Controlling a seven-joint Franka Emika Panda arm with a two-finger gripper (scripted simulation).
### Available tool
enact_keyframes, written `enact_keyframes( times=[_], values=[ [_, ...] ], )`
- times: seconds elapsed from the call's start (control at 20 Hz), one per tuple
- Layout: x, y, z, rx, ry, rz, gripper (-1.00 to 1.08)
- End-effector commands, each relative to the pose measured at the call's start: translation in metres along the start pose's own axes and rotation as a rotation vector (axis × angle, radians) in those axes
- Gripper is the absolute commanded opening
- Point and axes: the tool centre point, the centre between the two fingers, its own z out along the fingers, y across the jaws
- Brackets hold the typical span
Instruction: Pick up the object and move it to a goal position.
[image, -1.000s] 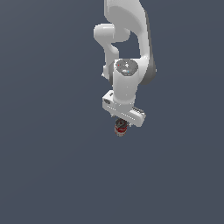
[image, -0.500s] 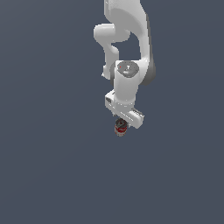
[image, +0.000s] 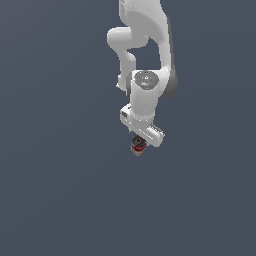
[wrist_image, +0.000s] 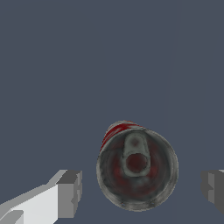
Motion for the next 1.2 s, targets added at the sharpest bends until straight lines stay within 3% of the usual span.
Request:
enact_keyframes(
  times=[0.0,0.6,0.65,1.15],
  values=[
    [0.0,0.0,0.007,-0.001,0.0,0.001,1.0],
    [0.0,0.0,0.047,-0.001,0.0,0.004,1.0],
    [0.0,0.0,0.047,-0.001,0.0,0.004,-1.0],
    [-0.001,0.0,0.046,0.0,0.0,0.004,-1.0]
  ],
)
